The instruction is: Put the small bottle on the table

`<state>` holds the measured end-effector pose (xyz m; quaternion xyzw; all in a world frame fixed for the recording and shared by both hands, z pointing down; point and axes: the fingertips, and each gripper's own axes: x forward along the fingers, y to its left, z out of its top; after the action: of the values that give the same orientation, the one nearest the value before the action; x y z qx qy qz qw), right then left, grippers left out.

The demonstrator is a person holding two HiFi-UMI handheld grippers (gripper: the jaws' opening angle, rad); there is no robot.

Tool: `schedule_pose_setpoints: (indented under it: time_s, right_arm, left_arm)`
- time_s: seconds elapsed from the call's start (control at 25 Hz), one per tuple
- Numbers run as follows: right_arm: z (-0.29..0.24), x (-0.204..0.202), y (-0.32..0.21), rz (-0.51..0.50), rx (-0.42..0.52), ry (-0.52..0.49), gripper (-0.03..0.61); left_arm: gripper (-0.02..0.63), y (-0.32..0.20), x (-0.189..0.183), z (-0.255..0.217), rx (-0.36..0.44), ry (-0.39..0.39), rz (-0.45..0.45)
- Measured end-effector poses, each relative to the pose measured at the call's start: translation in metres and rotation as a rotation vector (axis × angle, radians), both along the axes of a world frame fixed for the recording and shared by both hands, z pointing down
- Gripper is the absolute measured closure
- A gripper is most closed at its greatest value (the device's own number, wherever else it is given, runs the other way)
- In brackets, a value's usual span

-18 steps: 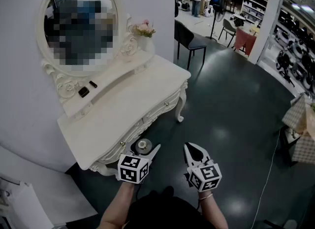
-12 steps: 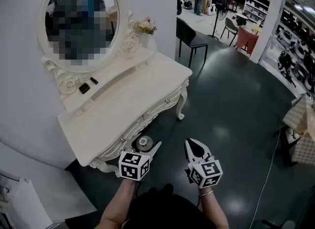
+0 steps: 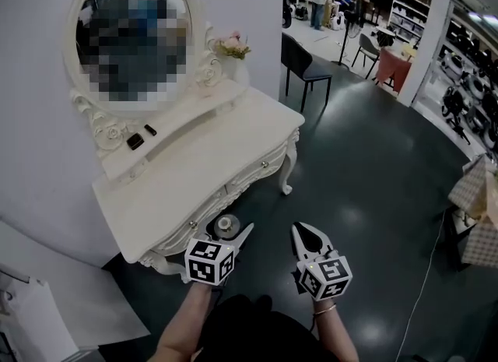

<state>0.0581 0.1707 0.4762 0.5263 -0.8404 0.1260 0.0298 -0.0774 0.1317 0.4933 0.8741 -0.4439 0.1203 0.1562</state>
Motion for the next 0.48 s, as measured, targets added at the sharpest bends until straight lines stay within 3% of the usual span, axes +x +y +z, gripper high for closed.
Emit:
schedule_pose_setpoints:
  time_s: [0.48]
  right_arm:
    - [0.006,0.008,-0.014,-0.008,-0.022,-0.018,0.572]
  left_arm:
    - [0.270,-0.019,0.006,-0.001,0.004,-0.029,-0.008]
